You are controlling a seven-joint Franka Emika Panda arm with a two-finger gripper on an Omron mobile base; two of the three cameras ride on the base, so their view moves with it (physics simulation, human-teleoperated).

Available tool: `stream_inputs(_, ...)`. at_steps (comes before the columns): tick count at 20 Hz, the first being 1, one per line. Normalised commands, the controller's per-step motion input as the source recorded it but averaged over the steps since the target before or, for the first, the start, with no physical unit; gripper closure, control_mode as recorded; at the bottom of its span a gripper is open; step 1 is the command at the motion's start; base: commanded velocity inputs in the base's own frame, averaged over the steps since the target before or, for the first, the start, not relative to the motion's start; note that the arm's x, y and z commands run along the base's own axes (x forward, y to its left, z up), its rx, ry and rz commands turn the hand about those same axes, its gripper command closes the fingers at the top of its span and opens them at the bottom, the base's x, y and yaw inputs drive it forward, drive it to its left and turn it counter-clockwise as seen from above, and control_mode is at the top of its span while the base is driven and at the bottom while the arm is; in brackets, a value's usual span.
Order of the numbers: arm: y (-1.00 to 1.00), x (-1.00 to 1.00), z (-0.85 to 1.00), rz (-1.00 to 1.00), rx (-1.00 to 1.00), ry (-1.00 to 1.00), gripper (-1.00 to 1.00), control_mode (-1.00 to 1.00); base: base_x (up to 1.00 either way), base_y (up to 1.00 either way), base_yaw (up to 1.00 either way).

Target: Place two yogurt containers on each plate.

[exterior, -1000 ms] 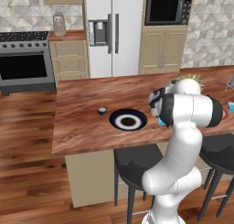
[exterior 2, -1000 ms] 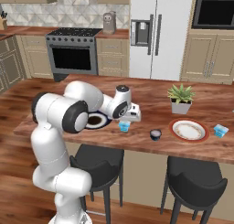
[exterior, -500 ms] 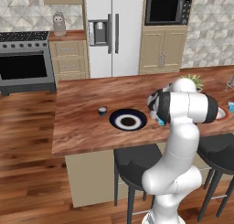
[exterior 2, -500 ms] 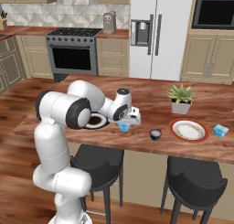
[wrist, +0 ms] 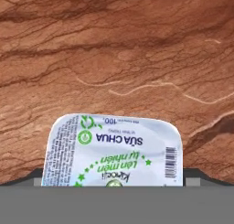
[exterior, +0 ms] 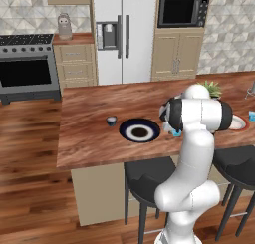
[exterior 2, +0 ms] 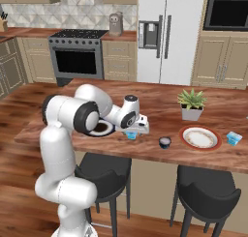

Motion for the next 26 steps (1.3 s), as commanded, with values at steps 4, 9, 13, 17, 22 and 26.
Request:
stream_inputs(4, 0.00, 0.20, -0.16, 0.00, 0.00, 0.03, 1.00, -1.00, 0.00, 0.00, 0.00)
stream_inputs(9, -0.01, 0.02, -0.05, 0.00, 0.00, 0.01, 1.00, -1.00, 0.00, 0.00, 0.00)
stream_inputs(13, 0.00, -0.01, 0.08, 0.03, 0.00, 0.00, 1.00, -1.00, 0.00, 0.00, 0.00)
stream_inputs(17, 0.03, -0.15, 0.31, 0.05, 0.00, 0.00, 1.00, -1.00, 0.00, 0.00, 0.00)
stream_inputs(22, 0.17, -0.13, 0.35, 0.06, 0.00, 0.00, 1.00, -1.00, 0.00, 0.00, 0.00)
stream_inputs(26, 0.50, -0.02, 0.14, 0.06, 0.00, 0.00, 1.00, -1.00, 0.00, 0.00, 0.00)
